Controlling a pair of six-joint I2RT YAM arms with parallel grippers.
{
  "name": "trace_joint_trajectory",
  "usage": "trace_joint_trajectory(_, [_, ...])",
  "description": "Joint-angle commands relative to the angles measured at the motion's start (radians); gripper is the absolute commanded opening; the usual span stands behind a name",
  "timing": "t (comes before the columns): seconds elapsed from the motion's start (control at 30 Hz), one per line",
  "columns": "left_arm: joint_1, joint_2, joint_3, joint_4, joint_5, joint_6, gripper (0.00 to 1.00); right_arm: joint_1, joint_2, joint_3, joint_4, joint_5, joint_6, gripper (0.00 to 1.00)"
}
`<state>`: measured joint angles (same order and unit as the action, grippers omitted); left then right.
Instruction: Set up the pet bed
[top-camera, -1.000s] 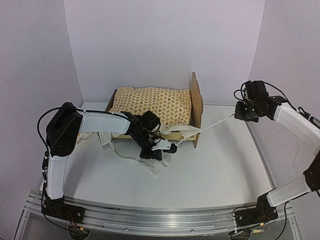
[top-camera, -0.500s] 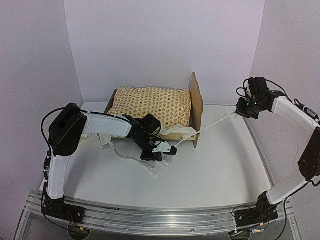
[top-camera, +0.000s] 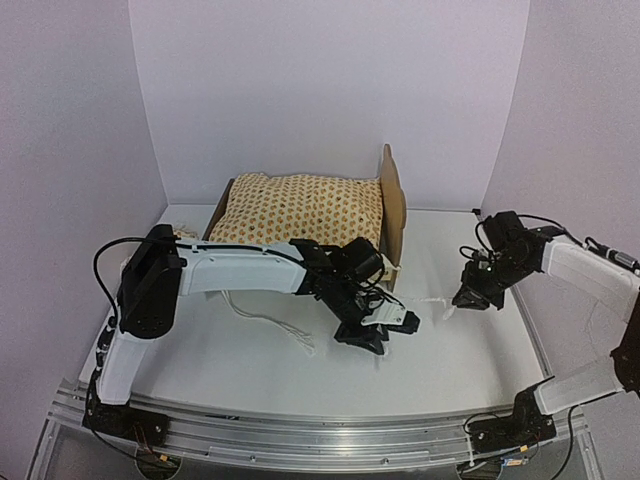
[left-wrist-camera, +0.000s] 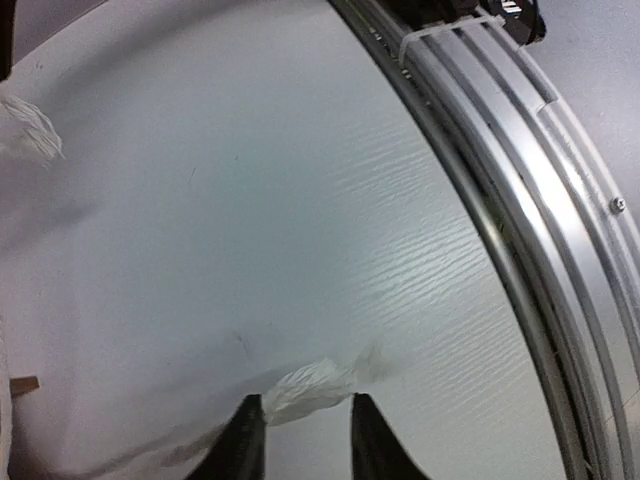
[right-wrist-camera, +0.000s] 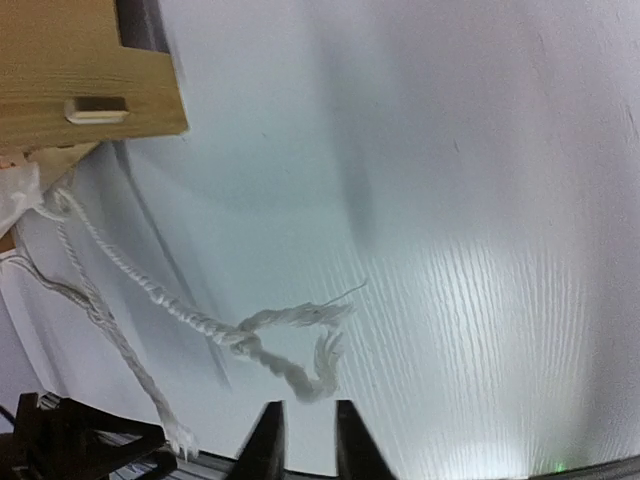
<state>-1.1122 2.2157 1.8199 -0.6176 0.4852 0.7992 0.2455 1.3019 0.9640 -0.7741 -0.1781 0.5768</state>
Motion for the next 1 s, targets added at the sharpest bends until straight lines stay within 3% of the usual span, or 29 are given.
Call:
trace_joint_trajectory(0.0, [-0.004,0.022,0.096,-0.028,0.099,-0.027,0.59,0.001,-0.082,-0.026,-0.085,-0.008,0.077,0.58])
trace_joint_trajectory(0.1, [-0.004,-0.061,0.064,-0.072,0.107,0.018,0.7,0.003,-0.105,0.045,-0.108,0.038,0.037,0.64])
trace_joint_trajectory(0.27, [0.025,-0.219,0.054,-0.304,0.091,0.086,0.72,0.148,-0.1,0.247,-0.076,0.12,-0.134,0.68])
trace_joint_trajectory(0.4, [0.16,-0.342,0.049,-0.468,0.149,0.074,0.74,0.376,-0.079,0.352,0.056,0.199,-0.306,0.68])
trace_joint_trajectory(0.53, [0.343,-0.461,0.01,-0.545,0.139,0.082,0.81,0.551,0.058,0.487,0.114,0.282,-0.461,0.68])
trace_joint_trajectory(0.6, [0.421,-0.513,-0.052,-0.484,0.052,0.036,0.88,0.593,0.164,0.561,0.113,0.365,-0.504,0.72])
trace_joint_trajectory(0.73, [0.597,-0.601,-0.232,-0.247,-0.196,-0.035,0.92,0.596,0.358,0.632,0.109,0.549,-0.562,0.85])
trace_joint_trajectory(0.83, [0.712,-0.612,-0.32,-0.165,-0.27,-0.003,0.96,0.586,0.485,0.707,0.103,0.563,-0.62,0.89])
trace_joint_trajectory(0.97, [0.737,-0.621,-0.459,-0.078,-0.356,0.103,0.99,0.533,0.624,0.796,0.075,0.55,-0.647,0.89])
